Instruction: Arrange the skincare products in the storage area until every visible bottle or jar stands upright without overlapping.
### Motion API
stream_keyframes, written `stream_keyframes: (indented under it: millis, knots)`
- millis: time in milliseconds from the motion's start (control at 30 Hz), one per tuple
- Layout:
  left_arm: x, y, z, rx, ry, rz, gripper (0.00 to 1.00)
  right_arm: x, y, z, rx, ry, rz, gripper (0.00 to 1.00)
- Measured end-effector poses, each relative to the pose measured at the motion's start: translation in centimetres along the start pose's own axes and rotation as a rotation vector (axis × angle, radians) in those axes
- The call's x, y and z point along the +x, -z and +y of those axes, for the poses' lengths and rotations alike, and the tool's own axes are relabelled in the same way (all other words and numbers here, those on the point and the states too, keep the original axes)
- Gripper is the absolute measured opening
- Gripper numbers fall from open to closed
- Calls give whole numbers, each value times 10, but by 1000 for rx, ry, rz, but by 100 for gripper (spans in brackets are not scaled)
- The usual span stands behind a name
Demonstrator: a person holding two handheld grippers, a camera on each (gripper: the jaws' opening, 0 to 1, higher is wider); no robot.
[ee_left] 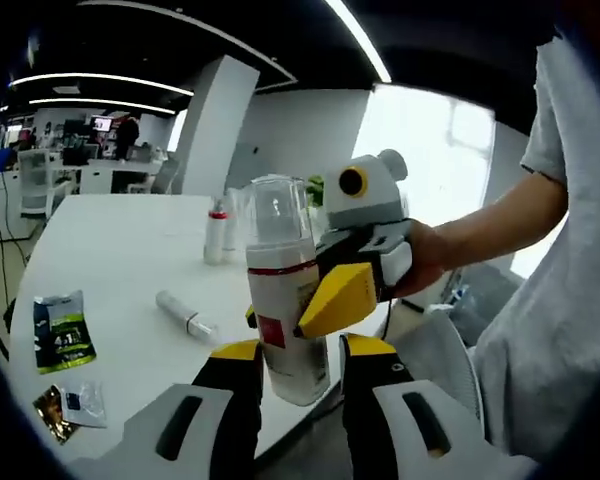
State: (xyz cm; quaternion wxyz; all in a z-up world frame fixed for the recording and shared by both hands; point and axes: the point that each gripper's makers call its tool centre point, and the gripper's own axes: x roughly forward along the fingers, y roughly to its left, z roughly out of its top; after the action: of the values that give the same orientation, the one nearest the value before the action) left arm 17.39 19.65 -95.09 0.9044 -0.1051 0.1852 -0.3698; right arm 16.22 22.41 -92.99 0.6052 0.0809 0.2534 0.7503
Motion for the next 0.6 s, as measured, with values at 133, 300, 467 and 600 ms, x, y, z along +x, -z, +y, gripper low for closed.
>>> stream_keyframes:
  millis: [133, 300, 467, 600]
  knots:
    - [2, 2, -1, -1, -5, 3, 20, -1, 0, -1, -4, -3, -19, 12]
    - [1, 23, 16, 5, -133, 116, 19, 8, 16, -17, 23, 137, 23, 14]
    - [6, 42, 29, 135, -248, 209, 19, 16, 31, -32, 54, 332, 57, 18]
    - [6, 48, 40, 158, -315, 247, 19, 18, 28, -44, 181, 488, -31, 20]
